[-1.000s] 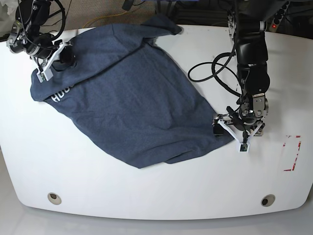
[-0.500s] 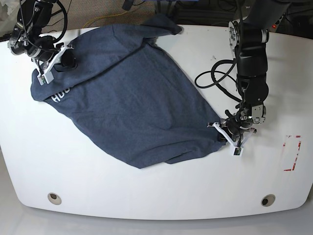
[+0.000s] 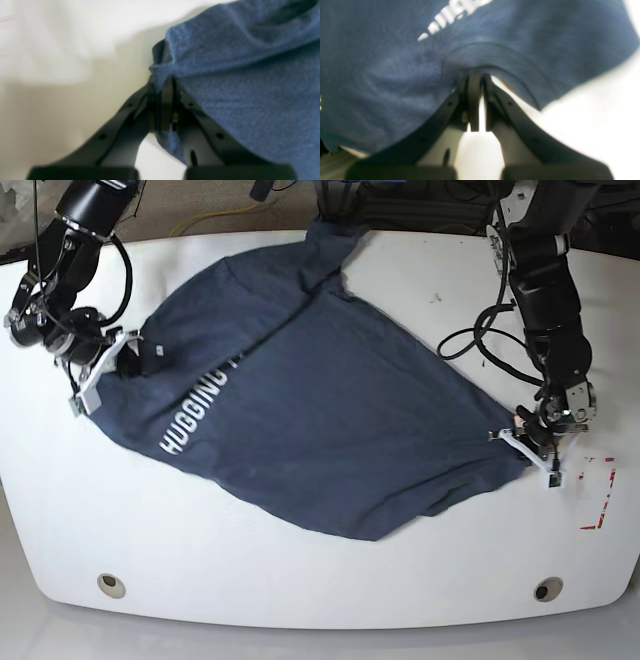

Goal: Fold the T-shirt properly
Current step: 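Pull the shirt apart with both grippers to spread it, then regrasp the shirt's shoulder corners with both grippers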

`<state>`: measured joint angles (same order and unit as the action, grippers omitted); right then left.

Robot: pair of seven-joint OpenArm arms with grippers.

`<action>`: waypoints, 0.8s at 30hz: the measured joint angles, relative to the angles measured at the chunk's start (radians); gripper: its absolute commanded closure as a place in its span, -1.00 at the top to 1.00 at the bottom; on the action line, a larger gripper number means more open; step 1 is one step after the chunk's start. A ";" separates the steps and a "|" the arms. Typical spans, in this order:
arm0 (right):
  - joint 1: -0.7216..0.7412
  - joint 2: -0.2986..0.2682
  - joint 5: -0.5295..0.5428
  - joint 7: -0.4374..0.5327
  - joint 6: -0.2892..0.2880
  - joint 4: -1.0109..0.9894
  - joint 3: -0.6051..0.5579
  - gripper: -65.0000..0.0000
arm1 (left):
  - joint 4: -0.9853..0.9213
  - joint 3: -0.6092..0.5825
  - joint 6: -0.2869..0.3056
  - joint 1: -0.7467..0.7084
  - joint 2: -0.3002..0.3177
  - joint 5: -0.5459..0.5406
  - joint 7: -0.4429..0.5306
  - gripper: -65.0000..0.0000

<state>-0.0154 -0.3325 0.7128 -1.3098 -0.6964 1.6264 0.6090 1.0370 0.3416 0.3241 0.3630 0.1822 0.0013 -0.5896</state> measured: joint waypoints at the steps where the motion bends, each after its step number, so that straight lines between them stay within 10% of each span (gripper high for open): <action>1: 0.027 -0.004 0.005 -0.005 -0.001 -0.015 -0.013 -0.92 | 0.023 0.008 0.000 -0.008 0.012 -0.002 -0.003 -1.00; 8: 0.233 -0.048 -0.003 -0.003 0.001 -0.248 -0.176 -0.79 | 0.267 0.126 0.013 -0.159 0.029 -0.008 -0.116 -1.00; 15: 0.201 -0.045 0.010 0.016 0.000 -0.281 -0.144 0.20 | 0.489 0.164 0.013 -0.302 0.023 -0.009 -0.162 -1.00; 24: -0.020 0.067 0.019 0.019 -0.001 -0.223 0.051 0.23 | 0.577 0.167 0.014 -0.441 0.015 -0.013 -0.173 -1.00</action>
<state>-0.0357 -0.2653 0.7315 -1.2911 -0.6971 1.4036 0.6601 1.6138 0.5083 0.3378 -0.0780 0.1974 -0.0113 -0.7628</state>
